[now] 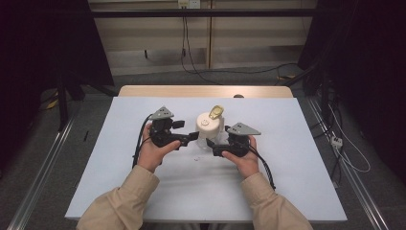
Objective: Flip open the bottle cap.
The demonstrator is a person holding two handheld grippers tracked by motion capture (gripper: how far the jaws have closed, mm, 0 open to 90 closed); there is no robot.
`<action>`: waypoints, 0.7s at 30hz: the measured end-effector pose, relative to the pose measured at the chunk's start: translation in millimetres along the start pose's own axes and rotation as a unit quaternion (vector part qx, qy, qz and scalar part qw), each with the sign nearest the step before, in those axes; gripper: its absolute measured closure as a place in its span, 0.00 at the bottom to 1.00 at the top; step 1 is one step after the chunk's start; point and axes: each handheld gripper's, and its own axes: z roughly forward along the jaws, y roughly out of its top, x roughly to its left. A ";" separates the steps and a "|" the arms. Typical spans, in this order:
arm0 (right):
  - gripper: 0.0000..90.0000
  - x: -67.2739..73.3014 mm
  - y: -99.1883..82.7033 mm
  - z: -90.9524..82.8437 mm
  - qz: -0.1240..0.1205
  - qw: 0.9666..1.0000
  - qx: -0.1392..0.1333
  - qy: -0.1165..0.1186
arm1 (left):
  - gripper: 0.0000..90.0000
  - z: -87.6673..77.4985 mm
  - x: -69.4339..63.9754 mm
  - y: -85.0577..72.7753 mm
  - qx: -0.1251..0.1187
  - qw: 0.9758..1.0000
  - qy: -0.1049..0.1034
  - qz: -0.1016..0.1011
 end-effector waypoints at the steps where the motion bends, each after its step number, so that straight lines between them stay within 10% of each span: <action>1: 0.09 -0.5 -0.1 -2.6 0.000 1.000 0.001 0.000 | 0.18 -3.0 1.5 -3.4 0.001 1.000 0.004 -0.001; 21: 0.06 -6.7 -9.6 -64.9 -0.002 1.000 -0.003 0.006 | 0.08 -47.0 24.5 -61.8 0.012 0.999 0.034 -0.001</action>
